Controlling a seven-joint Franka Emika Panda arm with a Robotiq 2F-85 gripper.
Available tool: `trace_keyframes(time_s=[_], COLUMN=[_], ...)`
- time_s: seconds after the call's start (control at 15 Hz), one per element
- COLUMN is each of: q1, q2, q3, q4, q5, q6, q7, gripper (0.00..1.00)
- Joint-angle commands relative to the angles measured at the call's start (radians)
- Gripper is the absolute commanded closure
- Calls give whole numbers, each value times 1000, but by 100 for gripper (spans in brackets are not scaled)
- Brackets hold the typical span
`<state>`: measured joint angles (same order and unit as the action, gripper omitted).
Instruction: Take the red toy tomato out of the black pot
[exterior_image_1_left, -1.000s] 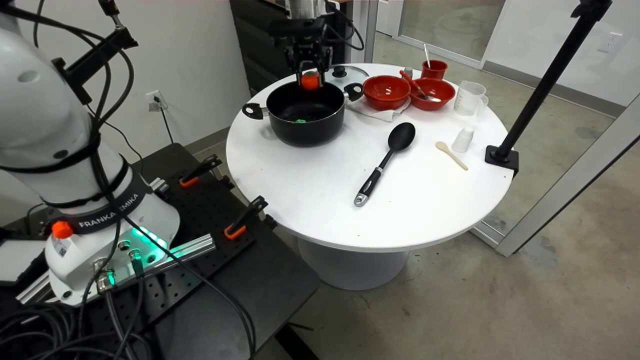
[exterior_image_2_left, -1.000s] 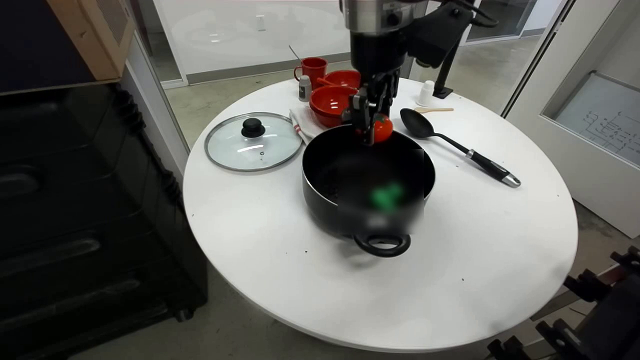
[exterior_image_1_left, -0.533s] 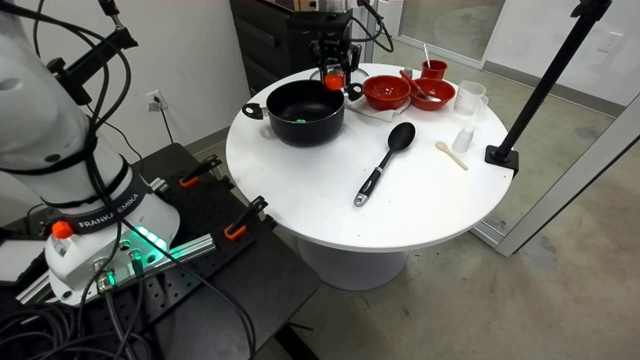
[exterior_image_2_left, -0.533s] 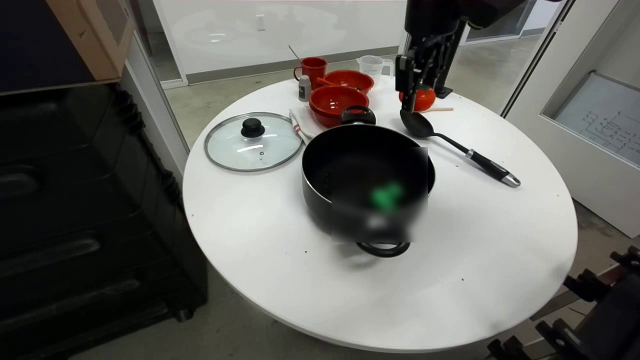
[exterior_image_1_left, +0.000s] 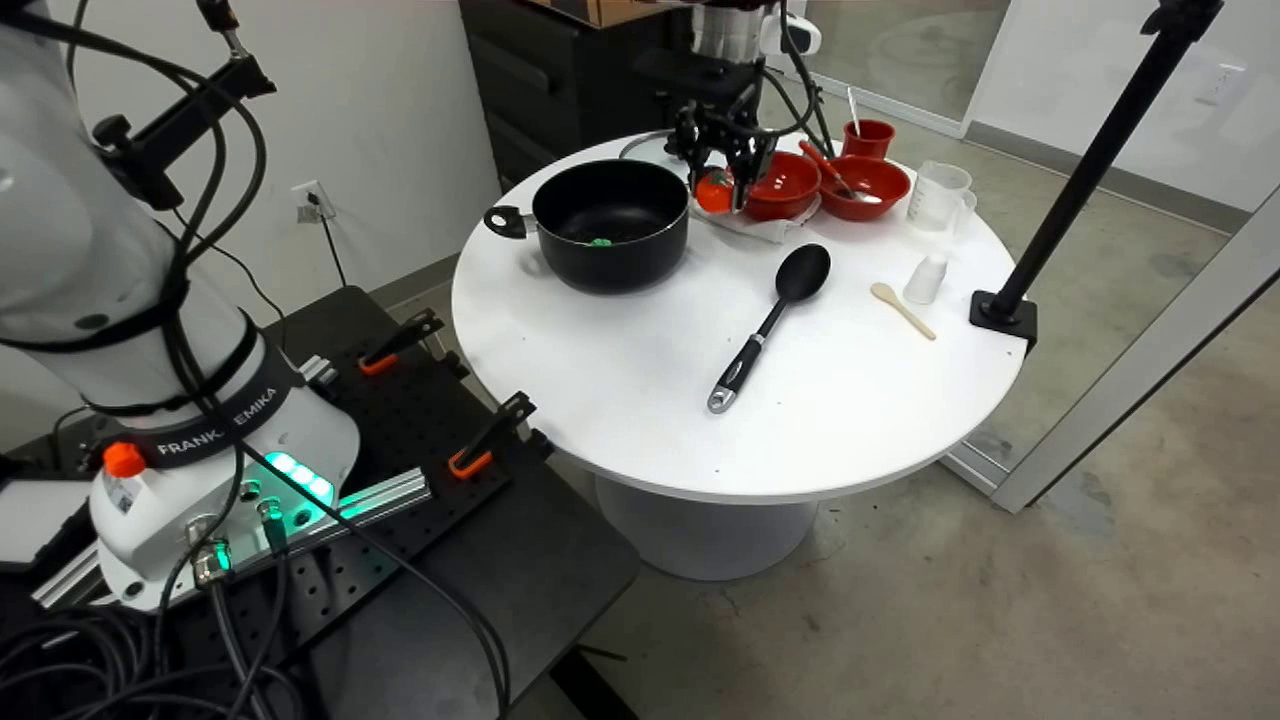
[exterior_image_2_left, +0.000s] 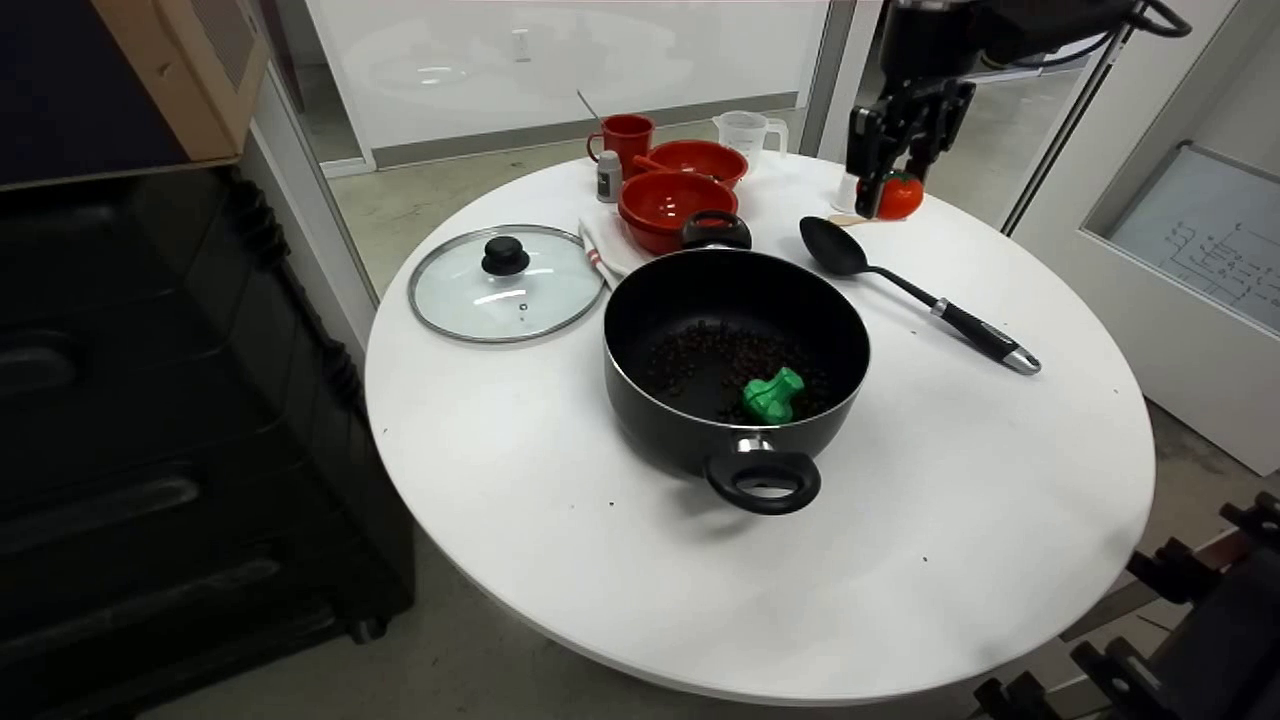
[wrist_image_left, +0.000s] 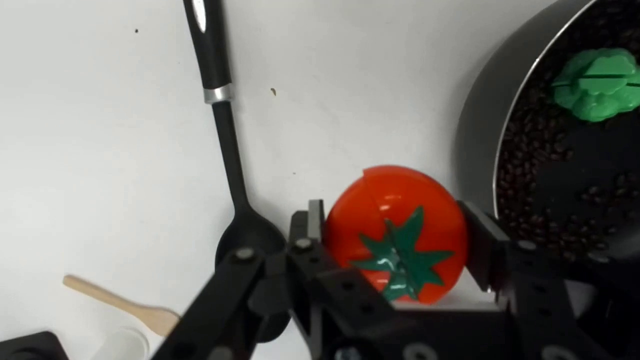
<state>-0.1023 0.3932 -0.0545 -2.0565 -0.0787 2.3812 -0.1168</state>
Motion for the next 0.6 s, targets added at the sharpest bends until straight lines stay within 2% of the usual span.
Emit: trace_keyframes(time_s=[0.0, 0.53], q1=[-4, 25], q2=[111, 288], q3=[5, -13], q4=[67, 160], q5=[23, -22], q6=[28, 89], q7=[4, 22], gripper=[62, 62])
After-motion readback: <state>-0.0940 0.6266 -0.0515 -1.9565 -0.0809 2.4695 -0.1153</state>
